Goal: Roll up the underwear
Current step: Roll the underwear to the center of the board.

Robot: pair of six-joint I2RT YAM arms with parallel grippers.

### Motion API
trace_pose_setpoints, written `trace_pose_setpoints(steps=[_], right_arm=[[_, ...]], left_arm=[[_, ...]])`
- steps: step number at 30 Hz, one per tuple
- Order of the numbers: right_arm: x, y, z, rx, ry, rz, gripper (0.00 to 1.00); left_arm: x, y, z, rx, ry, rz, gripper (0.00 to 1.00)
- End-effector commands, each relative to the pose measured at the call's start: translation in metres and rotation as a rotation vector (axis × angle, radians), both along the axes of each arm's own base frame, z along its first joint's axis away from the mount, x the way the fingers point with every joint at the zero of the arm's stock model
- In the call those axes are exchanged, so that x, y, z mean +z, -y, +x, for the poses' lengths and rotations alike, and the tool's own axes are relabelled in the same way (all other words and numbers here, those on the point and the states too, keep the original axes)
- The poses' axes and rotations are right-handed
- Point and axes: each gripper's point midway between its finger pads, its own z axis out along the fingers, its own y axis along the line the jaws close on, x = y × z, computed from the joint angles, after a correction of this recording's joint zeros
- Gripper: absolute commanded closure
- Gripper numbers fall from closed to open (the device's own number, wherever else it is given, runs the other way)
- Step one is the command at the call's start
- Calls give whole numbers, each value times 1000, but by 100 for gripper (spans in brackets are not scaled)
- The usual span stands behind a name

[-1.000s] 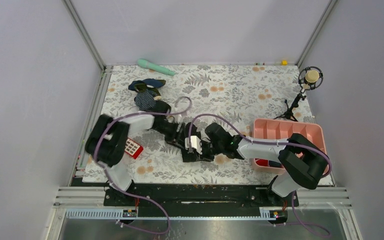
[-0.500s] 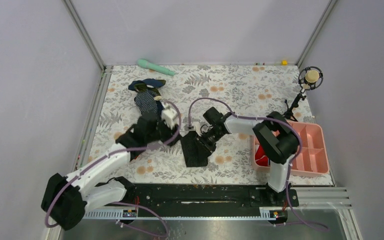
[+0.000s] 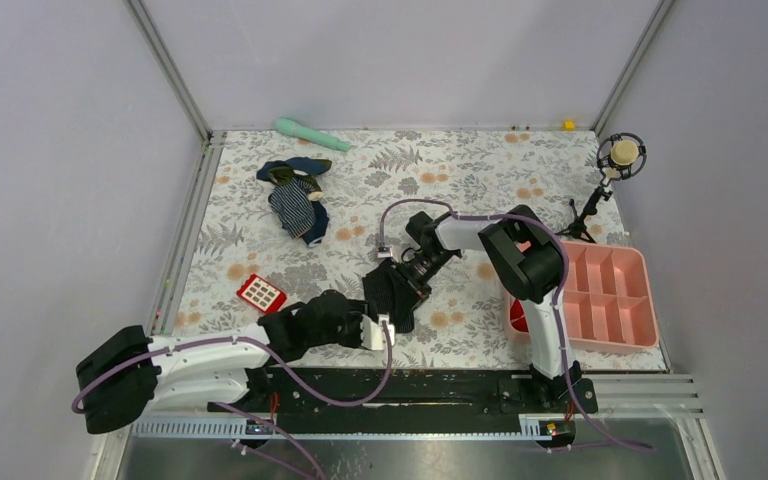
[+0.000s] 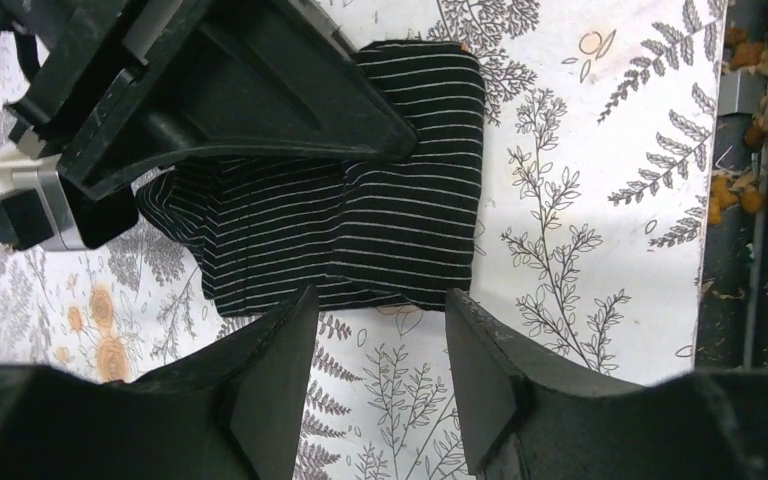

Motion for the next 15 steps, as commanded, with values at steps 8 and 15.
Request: trace_pose_setpoints(steps=[8,15], right_arm=[[-27,14,-11,11,-65,-116,100],[-26,14,-10,3,-72,-106,100]], left_arm=[[-1,30,-15,-246,181,35,50],[-14,34,-6,-224,201,123,54]])
